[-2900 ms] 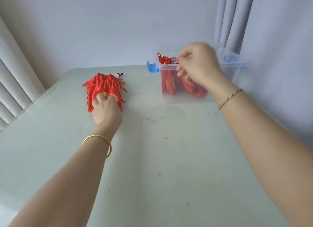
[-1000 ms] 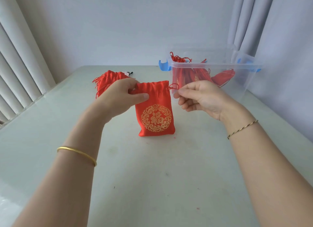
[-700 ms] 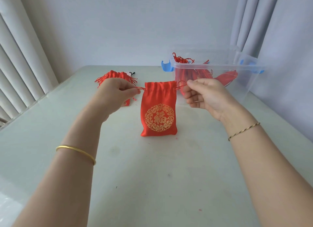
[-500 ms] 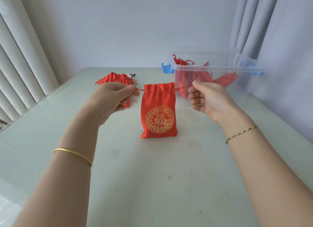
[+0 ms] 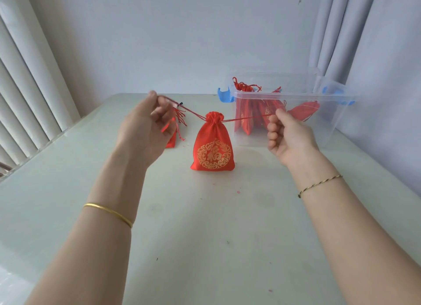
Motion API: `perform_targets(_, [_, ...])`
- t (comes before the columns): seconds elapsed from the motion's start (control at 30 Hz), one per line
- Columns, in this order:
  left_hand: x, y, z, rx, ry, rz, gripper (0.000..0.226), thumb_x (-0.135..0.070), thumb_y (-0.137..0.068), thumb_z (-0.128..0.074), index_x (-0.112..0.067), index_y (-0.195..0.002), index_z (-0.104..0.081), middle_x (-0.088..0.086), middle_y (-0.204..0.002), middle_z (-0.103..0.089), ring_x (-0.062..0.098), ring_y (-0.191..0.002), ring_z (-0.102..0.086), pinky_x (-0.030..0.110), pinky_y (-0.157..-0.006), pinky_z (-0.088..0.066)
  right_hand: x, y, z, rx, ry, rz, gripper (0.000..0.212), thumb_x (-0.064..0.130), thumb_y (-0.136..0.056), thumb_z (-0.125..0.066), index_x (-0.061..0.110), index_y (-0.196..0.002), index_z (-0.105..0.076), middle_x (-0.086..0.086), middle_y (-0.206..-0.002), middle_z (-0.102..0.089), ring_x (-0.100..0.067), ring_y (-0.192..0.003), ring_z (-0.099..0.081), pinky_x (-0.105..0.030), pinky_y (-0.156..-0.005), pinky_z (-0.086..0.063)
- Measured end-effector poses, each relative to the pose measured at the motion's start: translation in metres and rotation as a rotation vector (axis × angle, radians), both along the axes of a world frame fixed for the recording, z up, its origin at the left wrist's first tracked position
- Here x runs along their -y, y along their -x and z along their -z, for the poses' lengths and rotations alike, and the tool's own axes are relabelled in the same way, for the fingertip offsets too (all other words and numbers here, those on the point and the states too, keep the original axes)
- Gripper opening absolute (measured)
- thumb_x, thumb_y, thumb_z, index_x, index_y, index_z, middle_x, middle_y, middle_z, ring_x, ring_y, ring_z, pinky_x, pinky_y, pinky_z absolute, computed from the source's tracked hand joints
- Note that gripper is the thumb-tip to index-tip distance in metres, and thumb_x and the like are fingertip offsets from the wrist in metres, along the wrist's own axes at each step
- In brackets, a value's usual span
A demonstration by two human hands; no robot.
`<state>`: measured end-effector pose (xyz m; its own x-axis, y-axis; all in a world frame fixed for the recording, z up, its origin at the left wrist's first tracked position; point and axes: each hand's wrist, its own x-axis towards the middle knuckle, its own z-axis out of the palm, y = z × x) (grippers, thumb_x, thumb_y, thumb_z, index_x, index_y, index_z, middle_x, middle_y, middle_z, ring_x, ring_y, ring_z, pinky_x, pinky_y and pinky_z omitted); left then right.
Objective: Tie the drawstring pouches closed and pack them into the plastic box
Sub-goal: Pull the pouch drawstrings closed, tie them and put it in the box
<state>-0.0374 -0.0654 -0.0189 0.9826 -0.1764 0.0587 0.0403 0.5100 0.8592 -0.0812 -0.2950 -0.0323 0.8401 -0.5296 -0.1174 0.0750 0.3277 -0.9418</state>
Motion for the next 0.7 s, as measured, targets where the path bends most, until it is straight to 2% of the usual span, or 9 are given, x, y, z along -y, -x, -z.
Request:
perform_targets(0.07, [0.008,0.009,-0.010,0.130,-0.051,0.069,0.038,-0.034,-0.099,-0.036,-0.022,-0.066,-0.050,-0.005,-0.097,-0.067,0.009,-0.091,-0.062,0.024,-0.080,-0.044,-0.007,0.006,-0.016,0.107,0.090,-0.035,0.033,0.025,-0.093,-0.051,0.016,-0.062,-0.056,0.003,-0.052,-0.048,-0.009,-0.042,-0.037,-0.019,-0.044,-0.030])
perform_targets(0.1, [0.013,0.014,-0.014,0.182,-0.091,0.099,0.036,-0.034,-0.100,-0.034,-0.021,-0.071,-0.052,-0.004,-0.101,-0.067,0.011,-0.096,-0.063,0.026,-0.084,-0.044,-0.013,0.010,-0.023,0.164,0.136,-0.066,0.034,0.025,-0.093,-0.051,0.015,-0.061,-0.057,0.002,-0.052,-0.049,-0.011,-0.044,-0.037,-0.021,-0.046,-0.030])
perform_targets(0.13, [0.018,0.019,-0.018,0.221,-0.129,0.125,0.034,-0.033,-0.100,-0.034,-0.019,-0.076,-0.055,-0.002,-0.097,-0.068,0.012,-0.092,-0.065,0.028,-0.085,-0.045,-0.019,0.013,-0.030,0.219,0.183,-0.104,0.036,0.025,-0.094,-0.051,0.015,-0.061,-0.058,0.002,-0.052,-0.049,-0.012,-0.046,-0.037,-0.022,-0.048,-0.030])
perform_targets(0.27, [0.030,0.037,-0.025,0.357,-0.384,0.177,0.016,-0.020,-0.092,-0.055,-0.011,-0.097,-0.066,-0.008,-0.072,-0.058,0.007,-0.063,-0.052,0.021,-0.069,-0.048,-0.041,0.028,-0.046,0.363,0.421,-0.204,0.037,0.025,-0.094,-0.052,0.018,-0.060,-0.064,0.007,-0.055,-0.054,-0.008,-0.054,-0.044,-0.022,-0.056,-0.035])
perform_targets(0.33, [0.032,0.044,-0.026,0.427,-0.554,0.171,0.009,-0.013,-0.089,-0.059,-0.012,-0.094,-0.066,-0.012,-0.064,-0.056,0.003,-0.057,-0.048,0.013,-0.058,-0.042,-0.048,0.032,-0.049,0.401,0.522,-0.216,0.033,0.026,-0.094,-0.053,0.019,-0.063,-0.064,0.010,-0.059,-0.059,-0.006,-0.060,-0.049,-0.021,-0.062,-0.040])
perform_targets(0.43, [0.037,0.051,-0.029,0.505,-0.697,0.155,0.005,-0.013,-0.086,-0.063,-0.012,-0.083,-0.066,-0.009,-0.064,-0.057,-0.002,-0.048,-0.046,0.006,-0.044,-0.033,-0.055,0.035,-0.050,0.438,0.601,-0.260,0.030,0.025,-0.093,-0.053,0.020,-0.066,-0.065,0.013,-0.060,-0.061,-0.005,-0.066,-0.053,-0.024,-0.069,-0.043])
perform_targets(0.53, [0.039,0.051,-0.029,0.524,-0.713,0.102,0.019,-0.016,-0.087,-0.062,0.002,-0.084,-0.066,-0.004,-0.059,-0.052,0.004,-0.047,-0.041,0.009,-0.041,-0.030,-0.052,0.031,-0.046,0.397,0.552,-0.266,0.033,0.034,-0.095,-0.047,0.019,-0.073,-0.065,0.010,-0.068,-0.063,-0.011,-0.072,-0.057,-0.029,-0.071,-0.045])
perform_targets(0.63, [0.037,0.048,-0.028,0.469,-0.620,0.109,0.017,-0.016,-0.091,-0.057,-0.007,-0.084,-0.069,-0.005,-0.058,-0.053,0.009,-0.052,-0.040,0.011,-0.045,-0.034,-0.044,0.026,-0.037,0.216,0.569,-0.280,0.034,0.036,-0.098,-0.039,0.016,-0.087,-0.064,0.001,-0.083,-0.063,-0.015,-0.077,-0.057,-0.032,-0.071,-0.045])
perform_targets(0.7, [0.036,0.046,-0.027,0.447,-0.562,0.144,0.018,-0.015,-0.092,-0.055,-0.009,-0.083,-0.069,-0.006,-0.058,-0.055,0.009,-0.053,-0.040,0.013,-0.049,-0.037,-0.043,0.025,-0.033,0.138,0.623,-0.374,0.031,0.033,-0.098,-0.039,0.016,-0.088,-0.063,0.001,-0.085,-0.064,-0.014,-0.078,-0.058,-0.033,-0.073,-0.046])
